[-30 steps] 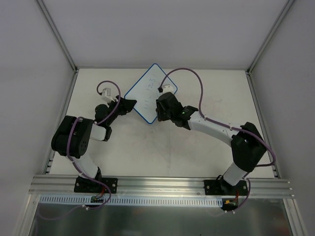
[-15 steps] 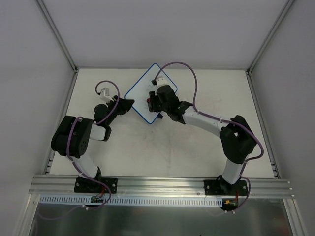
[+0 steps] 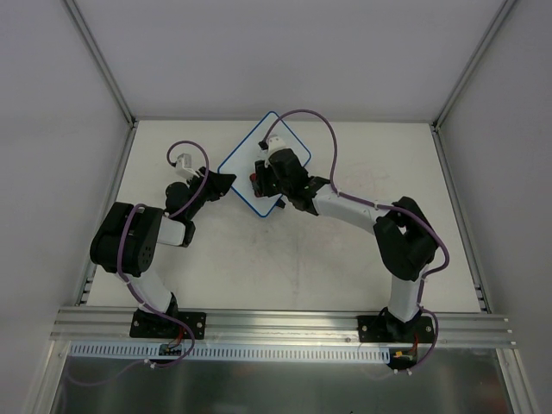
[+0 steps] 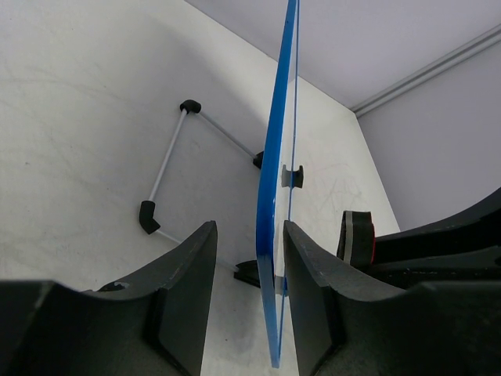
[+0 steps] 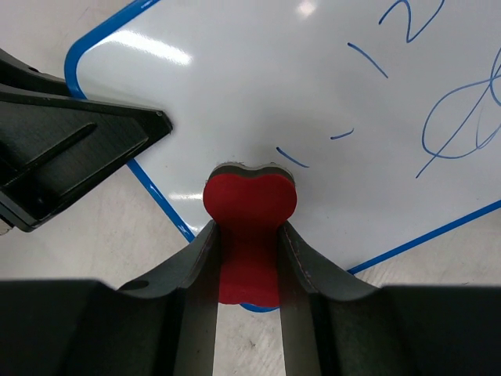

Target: Erase the whiteboard

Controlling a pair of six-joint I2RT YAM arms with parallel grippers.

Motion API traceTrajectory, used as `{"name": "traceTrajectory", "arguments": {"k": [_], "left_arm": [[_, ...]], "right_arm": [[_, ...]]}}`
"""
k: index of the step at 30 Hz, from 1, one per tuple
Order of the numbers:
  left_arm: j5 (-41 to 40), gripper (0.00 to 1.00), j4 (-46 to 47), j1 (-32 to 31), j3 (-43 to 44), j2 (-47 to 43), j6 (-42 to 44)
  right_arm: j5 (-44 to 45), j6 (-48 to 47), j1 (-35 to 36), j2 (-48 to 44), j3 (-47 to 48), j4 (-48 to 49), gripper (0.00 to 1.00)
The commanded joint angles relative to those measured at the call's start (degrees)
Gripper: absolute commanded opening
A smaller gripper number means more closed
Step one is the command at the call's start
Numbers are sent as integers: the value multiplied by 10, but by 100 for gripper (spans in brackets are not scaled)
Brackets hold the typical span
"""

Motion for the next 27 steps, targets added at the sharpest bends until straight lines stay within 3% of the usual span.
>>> {"name": "traceTrajectory", "arguments": {"k": [1, 20, 22, 27], "left_arm": [[1, 39, 226, 4, 2, -11, -11], [10, 26, 227, 3, 4, -15, -27], [9, 17, 226, 3, 2, -17, -28], [11, 11, 226, 3, -1, -18, -29]], "right_arm": [[-6, -8, -2, -2, 35, 23, 0], [-3, -11, -3, 23, 57, 11, 0], [-7, -7, -4, 33, 75, 2, 0], [-15, -5, -4, 45, 88, -2, 0]]}}
